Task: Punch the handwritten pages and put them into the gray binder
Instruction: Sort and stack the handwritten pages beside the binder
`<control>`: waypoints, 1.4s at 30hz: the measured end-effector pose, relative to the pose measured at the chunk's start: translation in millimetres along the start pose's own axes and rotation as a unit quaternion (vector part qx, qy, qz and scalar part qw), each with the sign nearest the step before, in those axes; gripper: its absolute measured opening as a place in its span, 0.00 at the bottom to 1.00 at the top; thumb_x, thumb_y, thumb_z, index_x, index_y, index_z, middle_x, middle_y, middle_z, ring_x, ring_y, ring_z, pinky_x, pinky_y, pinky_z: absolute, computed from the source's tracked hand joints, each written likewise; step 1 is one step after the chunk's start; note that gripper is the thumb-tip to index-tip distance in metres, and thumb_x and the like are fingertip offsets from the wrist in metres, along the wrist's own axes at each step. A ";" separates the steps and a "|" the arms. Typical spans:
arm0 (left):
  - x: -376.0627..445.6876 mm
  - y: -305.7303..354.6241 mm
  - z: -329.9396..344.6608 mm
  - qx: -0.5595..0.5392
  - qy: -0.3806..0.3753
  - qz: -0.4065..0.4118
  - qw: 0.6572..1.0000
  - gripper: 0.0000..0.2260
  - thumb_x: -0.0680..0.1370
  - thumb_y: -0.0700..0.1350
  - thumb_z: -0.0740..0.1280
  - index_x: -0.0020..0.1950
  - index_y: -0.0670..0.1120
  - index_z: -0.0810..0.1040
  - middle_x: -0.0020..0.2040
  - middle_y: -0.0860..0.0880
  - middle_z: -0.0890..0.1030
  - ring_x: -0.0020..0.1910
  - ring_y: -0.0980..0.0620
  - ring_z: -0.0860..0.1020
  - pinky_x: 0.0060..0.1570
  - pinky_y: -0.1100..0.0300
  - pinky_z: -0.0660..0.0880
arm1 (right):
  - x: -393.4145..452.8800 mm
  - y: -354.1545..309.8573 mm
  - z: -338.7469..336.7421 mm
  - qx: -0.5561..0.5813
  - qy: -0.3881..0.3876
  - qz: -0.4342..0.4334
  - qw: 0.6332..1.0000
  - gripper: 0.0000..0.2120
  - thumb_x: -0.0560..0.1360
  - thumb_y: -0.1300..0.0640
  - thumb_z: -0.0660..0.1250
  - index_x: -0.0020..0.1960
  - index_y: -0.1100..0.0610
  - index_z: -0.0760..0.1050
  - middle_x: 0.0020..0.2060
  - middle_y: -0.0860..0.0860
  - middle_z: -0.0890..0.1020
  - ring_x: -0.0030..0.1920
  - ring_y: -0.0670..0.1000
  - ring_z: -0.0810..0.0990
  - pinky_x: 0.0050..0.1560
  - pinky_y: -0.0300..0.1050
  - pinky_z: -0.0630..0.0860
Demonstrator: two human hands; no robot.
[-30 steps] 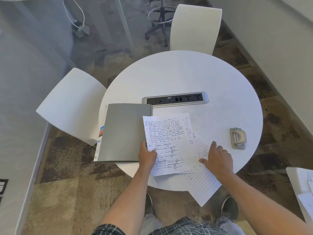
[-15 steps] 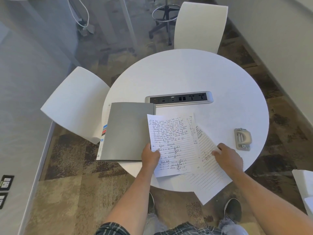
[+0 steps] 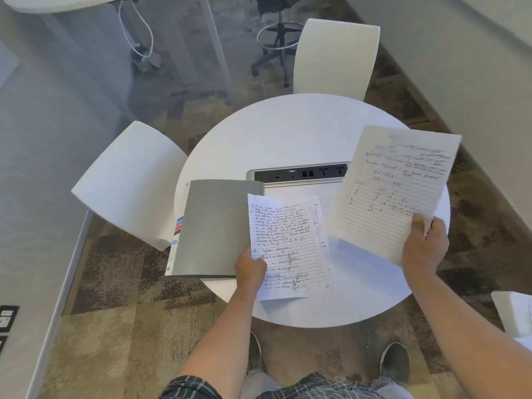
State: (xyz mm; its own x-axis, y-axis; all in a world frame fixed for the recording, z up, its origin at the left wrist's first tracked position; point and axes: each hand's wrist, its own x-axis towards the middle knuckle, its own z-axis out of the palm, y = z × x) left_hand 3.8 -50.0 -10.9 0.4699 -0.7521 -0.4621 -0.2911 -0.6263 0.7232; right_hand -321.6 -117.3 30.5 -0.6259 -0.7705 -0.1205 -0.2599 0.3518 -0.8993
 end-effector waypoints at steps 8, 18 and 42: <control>0.0 -1.5 1.5 -0.032 -0.016 0.000 0.999 0.08 0.80 0.36 0.65 0.54 0.48 0.79 0.48 0.54 0.82 0.39 0.60 0.78 0.27 0.73 0.71 | -22.8 11.0 19.1 -0.006 -0.142 0.006 0.990 0.14 0.84 0.48 0.64 0.47 0.58 0.73 0.44 0.50 0.78 0.43 0.50 0.76 0.43 0.43 0.72; -0.5 1.8 -2.2 -0.153 -0.066 -0.043 0.985 0.08 0.79 0.34 0.69 0.52 0.47 0.81 0.49 0.49 0.85 0.47 0.50 0.83 0.46 0.57 0.80 | -46.6 27.5 34.1 -0.098 -0.304 0.070 0.945 0.17 0.83 0.48 0.64 0.40 0.57 0.67 0.38 0.54 0.78 0.39 0.55 0.76 0.39 0.48 0.69; -28.0 36.1 -28.8 -0.265 -0.230 -0.046 0.935 0.20 0.79 0.60 0.69 0.63 0.49 0.82 0.58 0.50 0.86 0.60 0.49 0.83 0.62 0.50 0.76 | -53.8 7.5 29.3 0.131 -0.434 0.114 0.884 0.20 0.72 0.73 0.72 0.59 0.56 0.80 0.55 0.55 0.88 0.56 0.60 0.86 0.59 0.60 0.80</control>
State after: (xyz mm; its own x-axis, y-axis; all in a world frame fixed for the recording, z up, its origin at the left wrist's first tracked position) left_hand 4.2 -45.7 42.9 0.0287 -0.7849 -0.6189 0.2451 -0.5948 0.7656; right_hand -268.3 -88.8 17.9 0.1897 -0.8526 -0.4869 0.0503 0.5037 -0.8624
